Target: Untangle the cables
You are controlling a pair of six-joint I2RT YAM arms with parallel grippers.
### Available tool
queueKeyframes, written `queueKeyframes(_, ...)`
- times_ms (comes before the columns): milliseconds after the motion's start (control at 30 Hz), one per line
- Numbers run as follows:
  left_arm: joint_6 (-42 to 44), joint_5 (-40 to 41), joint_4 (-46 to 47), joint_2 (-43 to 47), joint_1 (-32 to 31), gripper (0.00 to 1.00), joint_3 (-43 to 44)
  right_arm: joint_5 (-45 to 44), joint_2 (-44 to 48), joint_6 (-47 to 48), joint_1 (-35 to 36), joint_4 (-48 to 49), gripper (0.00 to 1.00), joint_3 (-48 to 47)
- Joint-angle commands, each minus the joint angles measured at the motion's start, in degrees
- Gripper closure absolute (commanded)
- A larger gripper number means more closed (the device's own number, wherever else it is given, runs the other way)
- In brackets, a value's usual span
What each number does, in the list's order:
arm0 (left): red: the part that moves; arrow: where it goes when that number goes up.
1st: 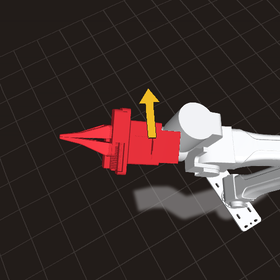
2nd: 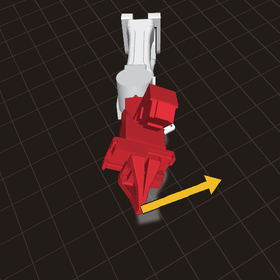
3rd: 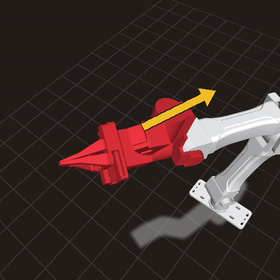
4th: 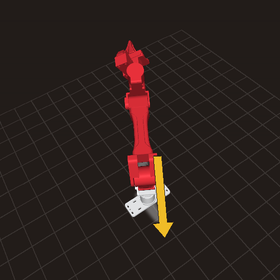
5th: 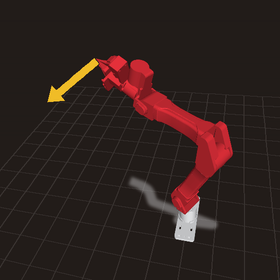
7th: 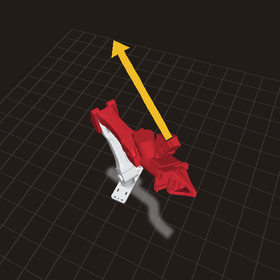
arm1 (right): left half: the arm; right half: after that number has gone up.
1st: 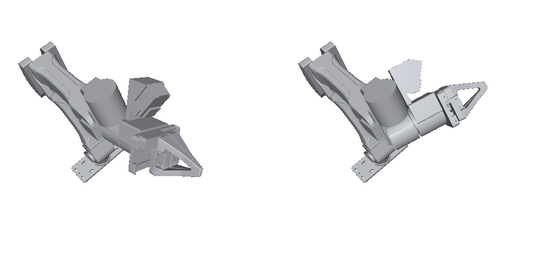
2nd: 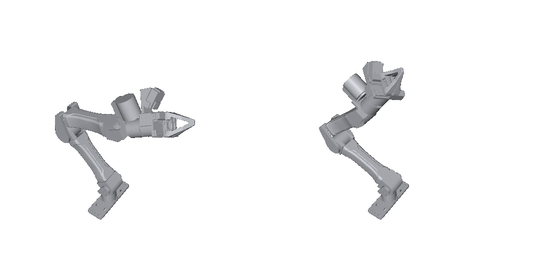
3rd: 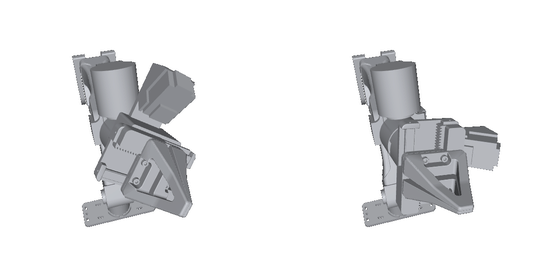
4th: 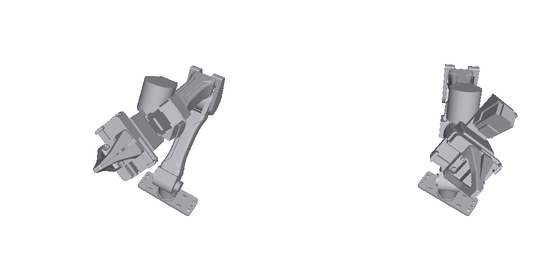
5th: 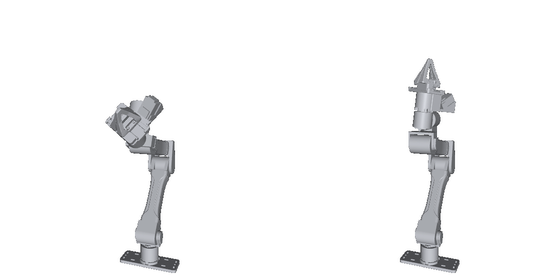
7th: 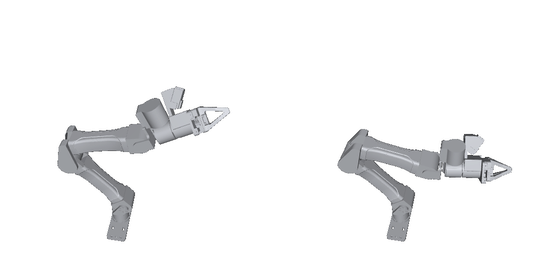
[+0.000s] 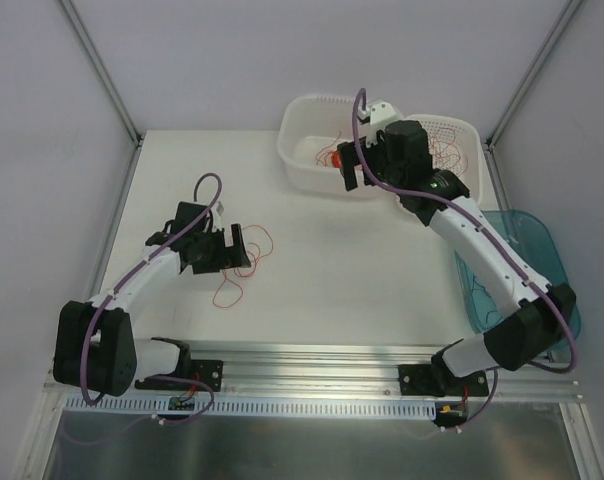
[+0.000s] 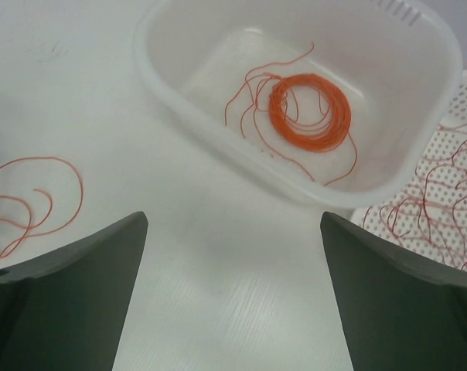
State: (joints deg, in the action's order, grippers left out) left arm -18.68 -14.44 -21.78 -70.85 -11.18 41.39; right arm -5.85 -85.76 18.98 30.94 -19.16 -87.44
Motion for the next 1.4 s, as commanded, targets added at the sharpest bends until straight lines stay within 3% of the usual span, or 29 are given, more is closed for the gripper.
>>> queueKeyframes(0, 2.05, 1.51, 0.25, -1.92, -2.61, 0.06, 4.31, 3.65, 5.76, -5.96, -0.26, -4.12, 0.00, 5.86)
queueKeyframes(333, 22.79, 8.72, 0.16, -9.39, -10.78, 0.01, 10.55, 1.46, 22.20, -3.96, -0.18, -11.33, 0.03, 16.95)
queueKeyframes(433, 27.72, 14.16, 0.25, -12.46, -15.09, 0.01, 11.70, -0.48, 25.28, -2.64, -0.26, -13.62, 0.03, 18.44)
queueKeyframes(800, 23.87, 26.38, 0.16, -25.56, -16.24, 0.01, 17.76, -3.03, 32.75, 0.00, -0.35, -18.72, 0.03, 21.87)
queueKeyframes(967, 22.29, 24.64, -0.02, -28.81, -15.80, 0.02, 19.43, -4.08, 35.83, 0.62, -0.35, -20.56, 0.03, 23.36)
queueKeyframes(1100, 19.82, 19.12, -1.25, -29.87, -14.40, 0.12, 20.22, -4.52, 36.89, 0.97, -0.44, -21.88, 0.03, 23.54)
queueKeyframes(1167, 18.77, 16.82, -1.95, -30.57, -13.78, 0.24, 20.31, -4.70, 37.33, 0.97, -0.44, -21.98, 0.03, 23.89)
queueKeyframes(1367, 15.61, 11.63, -5.20, -33.38, -13.69, 0.44, 20.40, -4.70, 37.06, 1.06, -0.35, -22.15, 0.03, 24.07)
